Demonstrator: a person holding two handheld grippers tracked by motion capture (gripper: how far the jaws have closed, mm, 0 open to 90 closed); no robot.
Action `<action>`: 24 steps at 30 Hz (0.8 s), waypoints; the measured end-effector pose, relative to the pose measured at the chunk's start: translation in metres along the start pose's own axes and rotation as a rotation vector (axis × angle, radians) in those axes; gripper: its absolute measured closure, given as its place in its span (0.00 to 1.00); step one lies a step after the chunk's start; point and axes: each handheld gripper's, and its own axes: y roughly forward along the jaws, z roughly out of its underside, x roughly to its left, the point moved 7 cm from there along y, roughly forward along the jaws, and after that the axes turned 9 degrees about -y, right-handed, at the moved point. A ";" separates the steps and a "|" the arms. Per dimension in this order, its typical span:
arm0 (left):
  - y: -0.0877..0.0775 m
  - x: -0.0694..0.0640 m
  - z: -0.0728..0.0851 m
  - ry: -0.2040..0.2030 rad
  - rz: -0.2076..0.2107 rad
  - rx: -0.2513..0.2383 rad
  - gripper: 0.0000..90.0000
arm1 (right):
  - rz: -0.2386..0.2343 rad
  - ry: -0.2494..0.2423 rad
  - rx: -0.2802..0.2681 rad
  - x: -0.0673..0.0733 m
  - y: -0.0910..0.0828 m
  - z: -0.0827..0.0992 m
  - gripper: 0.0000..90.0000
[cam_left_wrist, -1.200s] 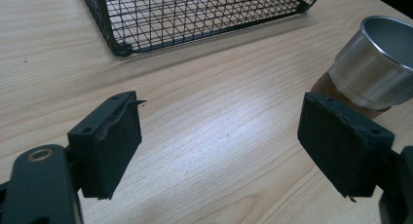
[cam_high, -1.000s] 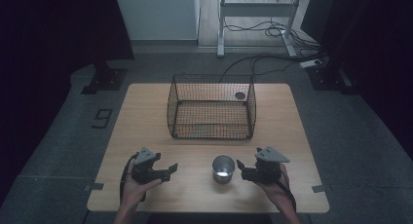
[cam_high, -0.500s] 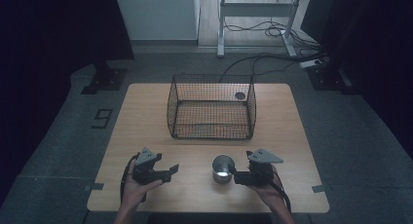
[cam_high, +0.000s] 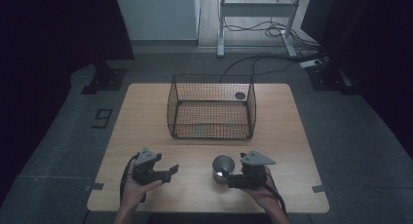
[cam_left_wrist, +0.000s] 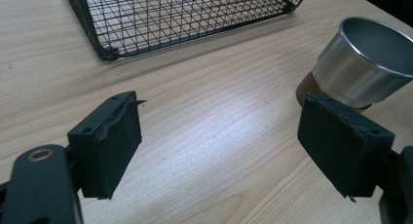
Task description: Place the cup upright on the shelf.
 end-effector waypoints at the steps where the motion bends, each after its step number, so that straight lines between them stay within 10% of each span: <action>1: 0.000 -0.001 0.000 0.002 0.001 0.002 0.18 | -0.004 -0.005 0.002 0.002 0.001 0.000 0.09; 24: -0.002 -0.001 0.000 0.008 0.001 -0.001 0.18 | -0.010 -0.033 0.062 0.014 0.033 0.006 0.00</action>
